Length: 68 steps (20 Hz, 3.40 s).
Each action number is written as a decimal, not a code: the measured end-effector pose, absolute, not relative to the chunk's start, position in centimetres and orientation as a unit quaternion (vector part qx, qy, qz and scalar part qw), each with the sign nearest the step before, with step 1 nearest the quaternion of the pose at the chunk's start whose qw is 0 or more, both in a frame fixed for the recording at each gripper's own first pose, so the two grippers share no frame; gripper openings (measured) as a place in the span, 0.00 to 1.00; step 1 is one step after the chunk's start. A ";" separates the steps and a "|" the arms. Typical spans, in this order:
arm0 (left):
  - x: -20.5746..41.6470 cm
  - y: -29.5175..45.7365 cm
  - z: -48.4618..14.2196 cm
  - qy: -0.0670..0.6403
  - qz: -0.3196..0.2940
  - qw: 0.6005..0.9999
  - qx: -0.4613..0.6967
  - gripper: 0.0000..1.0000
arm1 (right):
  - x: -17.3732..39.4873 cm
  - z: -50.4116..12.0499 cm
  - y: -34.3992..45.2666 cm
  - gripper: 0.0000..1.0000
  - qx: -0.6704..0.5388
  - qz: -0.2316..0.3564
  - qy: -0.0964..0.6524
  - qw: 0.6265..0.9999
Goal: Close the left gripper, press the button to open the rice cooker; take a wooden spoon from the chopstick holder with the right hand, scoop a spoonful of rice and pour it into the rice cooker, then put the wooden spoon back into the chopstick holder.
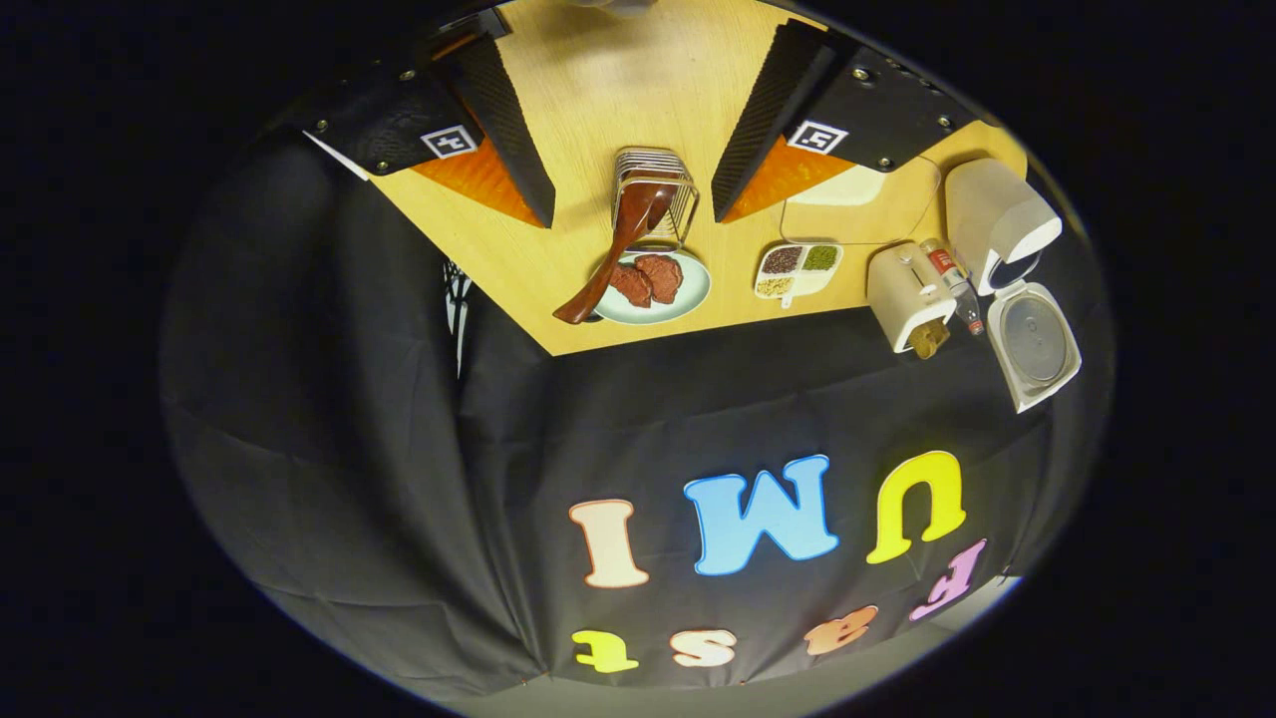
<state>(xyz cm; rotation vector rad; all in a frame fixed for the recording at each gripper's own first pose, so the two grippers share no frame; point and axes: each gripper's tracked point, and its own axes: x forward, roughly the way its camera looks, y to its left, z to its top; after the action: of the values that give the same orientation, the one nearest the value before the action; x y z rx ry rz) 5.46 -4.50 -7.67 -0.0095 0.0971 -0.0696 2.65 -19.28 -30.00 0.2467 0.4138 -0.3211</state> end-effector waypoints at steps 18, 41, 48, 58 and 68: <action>8.2 -6.3 -12.3 0.089 0.015 0.994 0.054 0.99 | 17.4 -38.1 -25.5 0.97 0.176 -0.151 0.242 0.942; 10.3 -1.6 -11.6 0.065 -0.004 0.996 0.064 0.98 | 17.7 -25.0 -24.4 0.18 0.118 -0.161 0.190 0.961; 9.5 0.8 -11.4 0.055 -0.019 0.997 0.049 0.96 | 17.8 -15.6 -19.5 0.17 0.071 -0.141 0.143 0.977; 8.2 2.1 -10.9 0.035 -0.035 0.997 0.059 0.99 | 18.6 -17.7 -3.6 0.17 -0.061 -0.032 0.153 0.986; 7.0 2.5 -11.8 0.042 -0.039 0.996 0.062 0.99 | 18.3 -27.3 2.3 0.18 -0.212 0.018 0.200 0.956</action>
<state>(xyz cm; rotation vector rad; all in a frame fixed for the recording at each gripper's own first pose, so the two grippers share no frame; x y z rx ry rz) 6.96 2.55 -11.80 0.1234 0.0839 -0.0772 18.28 2.26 -27.25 -0.4300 0.4069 0.0373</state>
